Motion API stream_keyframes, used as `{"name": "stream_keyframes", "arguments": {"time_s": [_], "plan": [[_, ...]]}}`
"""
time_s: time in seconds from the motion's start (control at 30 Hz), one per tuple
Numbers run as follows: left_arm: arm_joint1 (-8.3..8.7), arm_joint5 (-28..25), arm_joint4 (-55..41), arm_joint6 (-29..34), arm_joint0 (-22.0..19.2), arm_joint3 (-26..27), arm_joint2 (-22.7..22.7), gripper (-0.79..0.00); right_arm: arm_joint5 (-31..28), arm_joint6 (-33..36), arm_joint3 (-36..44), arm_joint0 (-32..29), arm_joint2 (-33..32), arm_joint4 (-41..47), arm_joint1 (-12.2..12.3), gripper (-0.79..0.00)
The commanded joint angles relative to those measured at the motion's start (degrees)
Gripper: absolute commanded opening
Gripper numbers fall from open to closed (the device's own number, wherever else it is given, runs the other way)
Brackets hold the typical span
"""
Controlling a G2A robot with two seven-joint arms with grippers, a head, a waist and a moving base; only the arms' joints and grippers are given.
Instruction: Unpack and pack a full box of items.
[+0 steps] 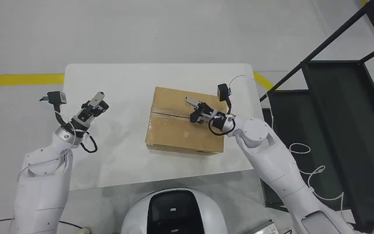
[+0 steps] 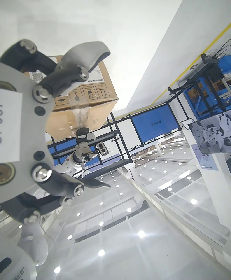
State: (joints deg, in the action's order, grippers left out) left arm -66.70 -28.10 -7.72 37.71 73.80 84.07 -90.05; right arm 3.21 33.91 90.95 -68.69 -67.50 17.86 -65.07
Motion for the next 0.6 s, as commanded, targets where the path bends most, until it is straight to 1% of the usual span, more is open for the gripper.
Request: {"name": "stream_keyframes", "arguments": {"time_s": [0.0, 0.07, 0.17, 0.4, 0.5, 0.57], "plan": [[0.0, 0.0, 0.0, 0.0, 0.0, 0.0, 0.0, 0.0, -1.1, 0.35, 2.18, -1.25, -1.21, 0.73, 0.18, 0.0], [0.0, 0.0, 0.0, 0.0, 0.0, 0.0, 0.0, 0.0, -2.6, 0.72, 4.24, -2.36, -2.37, 1.36, 0.33, 0.0], [0.0, 0.0, 0.0, 0.0, 0.0, 0.0, 0.0, 0.0, -3.19, 0.1, 4.31, -2.07, -2.42, 1.03, 0.25, 0.0], [0.0, 0.0, 0.0, 0.0, 0.0, 0.0, 0.0, 0.0, -4.25, -3.37, -3.68, 3.68, 2.06, 1.06, -1.25, 0.0], [0.0, 0.0, 0.0, 0.0, 0.0, 0.0, 0.0, 0.0, -2.58, -3.5, -6.48, 5.68, 3.9, 0.34, -1.75, 0.0], [0.0, 0.0, 0.0, 0.0, 0.0, 0.0, 0.0, 0.0, -0.67, -2.19, -7.71, 6.64, 5.09, 0.1, -2.0, 0.0]]}}
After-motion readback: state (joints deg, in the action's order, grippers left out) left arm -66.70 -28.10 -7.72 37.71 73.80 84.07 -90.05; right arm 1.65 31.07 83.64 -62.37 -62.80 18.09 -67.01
